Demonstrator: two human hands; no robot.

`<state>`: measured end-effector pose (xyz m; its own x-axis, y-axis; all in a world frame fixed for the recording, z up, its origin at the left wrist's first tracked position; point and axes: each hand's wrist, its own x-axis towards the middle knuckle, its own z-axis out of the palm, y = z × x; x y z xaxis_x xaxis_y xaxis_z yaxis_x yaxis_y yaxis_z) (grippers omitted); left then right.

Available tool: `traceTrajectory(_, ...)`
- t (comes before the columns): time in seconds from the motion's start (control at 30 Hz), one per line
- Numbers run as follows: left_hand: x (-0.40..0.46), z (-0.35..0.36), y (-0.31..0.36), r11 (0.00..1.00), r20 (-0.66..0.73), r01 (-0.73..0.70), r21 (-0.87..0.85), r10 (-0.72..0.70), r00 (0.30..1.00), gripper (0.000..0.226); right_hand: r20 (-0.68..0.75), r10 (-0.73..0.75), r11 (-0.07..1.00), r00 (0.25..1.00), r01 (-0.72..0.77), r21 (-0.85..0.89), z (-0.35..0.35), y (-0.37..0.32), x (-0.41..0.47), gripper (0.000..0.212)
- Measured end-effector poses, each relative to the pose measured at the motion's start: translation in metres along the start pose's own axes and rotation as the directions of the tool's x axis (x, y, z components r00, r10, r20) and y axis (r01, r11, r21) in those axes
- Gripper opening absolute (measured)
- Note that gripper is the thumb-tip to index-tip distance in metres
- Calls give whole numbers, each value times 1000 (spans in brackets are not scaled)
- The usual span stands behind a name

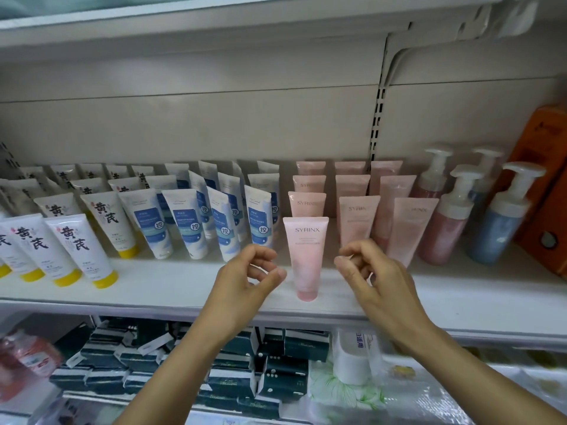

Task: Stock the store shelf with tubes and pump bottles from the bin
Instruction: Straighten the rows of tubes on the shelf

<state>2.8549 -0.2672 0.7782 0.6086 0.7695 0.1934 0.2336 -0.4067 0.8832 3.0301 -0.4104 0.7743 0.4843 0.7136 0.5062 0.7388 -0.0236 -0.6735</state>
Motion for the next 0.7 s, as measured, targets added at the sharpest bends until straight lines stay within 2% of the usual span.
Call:
traceTrajectory(0.1, 0, -11, 11, 998, -27, -50, -47, 48, 998, 11, -91, -123, 992, 988, 126, 22, -8, -14, 9, 15)
traceTrajectory(0.23, 5, -30, 33, 985, -17, -159, -71, 158, 987, 11, -150, -296, 954, 943, 284, -99, -19, -45, 27, 15)
traceTrajectory(0.33, 12, -47, 43, 974, 6, -222, -53, 223, 975, 7, -67, -356, 907, 932, 327, -266, -23, -69, 44, 18)
traceTrajectory(0.4, 18, -65, 48, 964, 34, -262, -33, 263, 964, 11, 19, -325, 885, 945, 311, -345, -23, -85, 56, 20)
traceTrajectory(0.47, 25, -85, 53, 953, 57, -302, -18, 303, 951, 16, 61, -238, 900, 969, 243, -362, -24, -101, 68, 26)
traceTrajectory(0.53, 35, -106, 59, 942, 65, -334, -16, 334, 940, 11, 94, -185, 915, 978, 206, -347, -24, -120, 81, 30)
traceTrajectory(0.7, 77, -156, 64, 933, 121, -351, 83, 340, 933, 9, 118, -118, 948, 986, 147, -283, -12, -141, 125, 12)
